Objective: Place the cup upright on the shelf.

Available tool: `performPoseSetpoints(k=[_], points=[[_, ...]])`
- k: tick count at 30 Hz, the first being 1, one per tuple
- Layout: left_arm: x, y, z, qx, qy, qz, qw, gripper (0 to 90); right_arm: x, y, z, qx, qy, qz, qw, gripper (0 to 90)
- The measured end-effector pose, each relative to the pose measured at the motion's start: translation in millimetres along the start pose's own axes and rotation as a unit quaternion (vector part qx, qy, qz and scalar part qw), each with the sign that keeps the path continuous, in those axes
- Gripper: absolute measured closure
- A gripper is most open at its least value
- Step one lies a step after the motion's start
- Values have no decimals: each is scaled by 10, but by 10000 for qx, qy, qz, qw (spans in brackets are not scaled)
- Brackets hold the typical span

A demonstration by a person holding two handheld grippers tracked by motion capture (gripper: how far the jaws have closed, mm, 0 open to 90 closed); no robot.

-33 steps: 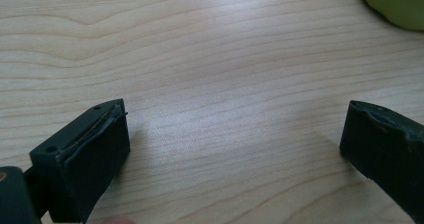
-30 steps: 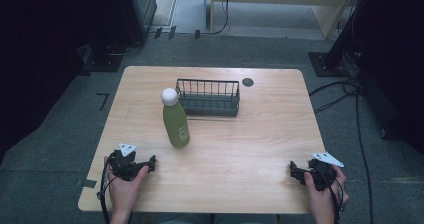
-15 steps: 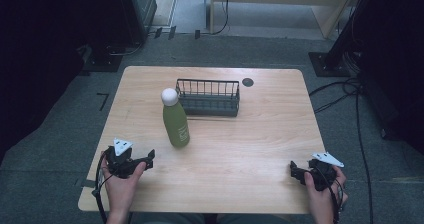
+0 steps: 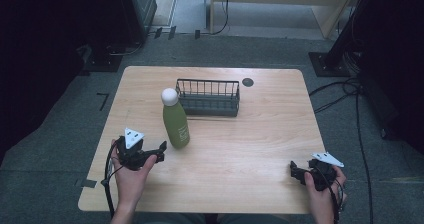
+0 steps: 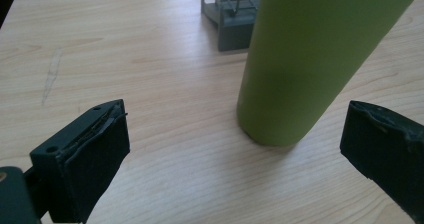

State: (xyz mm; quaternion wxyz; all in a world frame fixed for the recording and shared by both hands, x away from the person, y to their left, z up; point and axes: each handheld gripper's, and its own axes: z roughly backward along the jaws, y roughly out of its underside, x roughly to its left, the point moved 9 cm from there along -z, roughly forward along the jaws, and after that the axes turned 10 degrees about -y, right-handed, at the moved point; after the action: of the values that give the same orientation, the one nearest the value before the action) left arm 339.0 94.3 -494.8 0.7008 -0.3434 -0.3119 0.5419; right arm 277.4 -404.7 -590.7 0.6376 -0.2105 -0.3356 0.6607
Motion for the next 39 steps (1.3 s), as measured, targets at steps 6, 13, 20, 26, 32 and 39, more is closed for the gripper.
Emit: performPoseSetpoints(k=[6,13,20,26,32,39], points=[[-99,-26,-34,-23,147,-41,9999,0,-1,0,0,1,1,2,10000,0],[-234,-39,-126,-81,320,-32,9995,0,0,0,1,1,-2,-2,10000,0],[-334,-96,-189,-257,459,-47,9986,1,0,1,1,2,-1,-4,10000,0],[-417,-148,-283,-329,422,-11,9986,9,0,0,1,-4,-4,-8,10000,0],[-451,-261,-335,-493,422,109,9978,67,0,1,1,-2,-3,-9,10000,0],[-499,-387,-373,-739,504,290,9956,132,1,0,1,-7,-12,-16,10000,0]])
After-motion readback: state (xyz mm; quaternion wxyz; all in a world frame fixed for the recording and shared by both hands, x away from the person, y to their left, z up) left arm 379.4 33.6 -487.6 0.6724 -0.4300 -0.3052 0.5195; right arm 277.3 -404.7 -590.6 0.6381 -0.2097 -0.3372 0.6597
